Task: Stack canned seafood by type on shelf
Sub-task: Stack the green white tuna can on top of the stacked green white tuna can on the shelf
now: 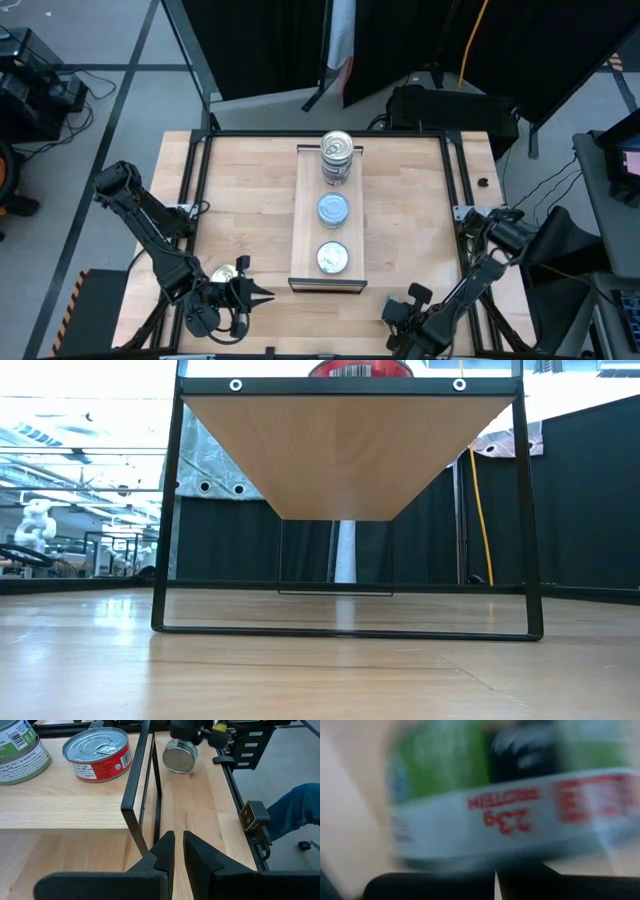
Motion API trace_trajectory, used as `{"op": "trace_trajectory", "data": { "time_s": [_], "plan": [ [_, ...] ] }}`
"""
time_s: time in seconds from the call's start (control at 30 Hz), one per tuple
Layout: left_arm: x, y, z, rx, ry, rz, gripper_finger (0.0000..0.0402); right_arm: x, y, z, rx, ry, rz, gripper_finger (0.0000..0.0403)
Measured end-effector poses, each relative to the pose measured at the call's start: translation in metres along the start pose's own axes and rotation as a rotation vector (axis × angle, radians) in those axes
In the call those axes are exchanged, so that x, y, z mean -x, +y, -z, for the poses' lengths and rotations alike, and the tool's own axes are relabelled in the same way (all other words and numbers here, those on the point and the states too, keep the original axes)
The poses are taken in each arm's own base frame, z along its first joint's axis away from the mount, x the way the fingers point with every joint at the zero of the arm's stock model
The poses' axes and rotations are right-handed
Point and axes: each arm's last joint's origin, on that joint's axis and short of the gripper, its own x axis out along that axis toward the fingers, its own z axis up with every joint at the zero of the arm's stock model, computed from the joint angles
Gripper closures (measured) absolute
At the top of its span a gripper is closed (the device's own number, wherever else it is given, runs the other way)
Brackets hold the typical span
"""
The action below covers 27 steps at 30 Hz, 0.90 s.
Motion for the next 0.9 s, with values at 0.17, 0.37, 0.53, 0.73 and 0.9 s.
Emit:
{"op": "trace_trajectory", "data": {
  "time_s": [0.17, 0.37, 0.53, 0.73, 0.9],
  "plan": [
    [0.0, 0.0, 0.0, 0.002, -0.001, 0.001, 0.0359, -0.005, 0.0, 0.004, -0.013, -0.015, -0.023, 0.0403],
    [0.0, 0.0, 0.0, 0.001, -0.001, 0.001, 0.0359, -0.003, 0.0, 0.005, -0.007, 0.002, -0.032, 0.0403],
    [0.0, 0.0, 0.0, 0.002, -0.002, 0.001, 0.0359, 0.017, -0.002, 0.007, 0.03, 0.028, -0.021, 0.0403],
    [0.0, 0.0, 0.0, 0.002, -0.001, 0.001, 0.0359, 0.076, -0.004, 0.003, 0.281, 0.066, -0.058, 0.0373],
    [0.0, 0.0, 0.0, 0.002, -0.002, 0.001, 0.0359, 0.118, 0.007, -0.014, 0.686, -0.095, -0.145, 0.0303]
  ]
}}
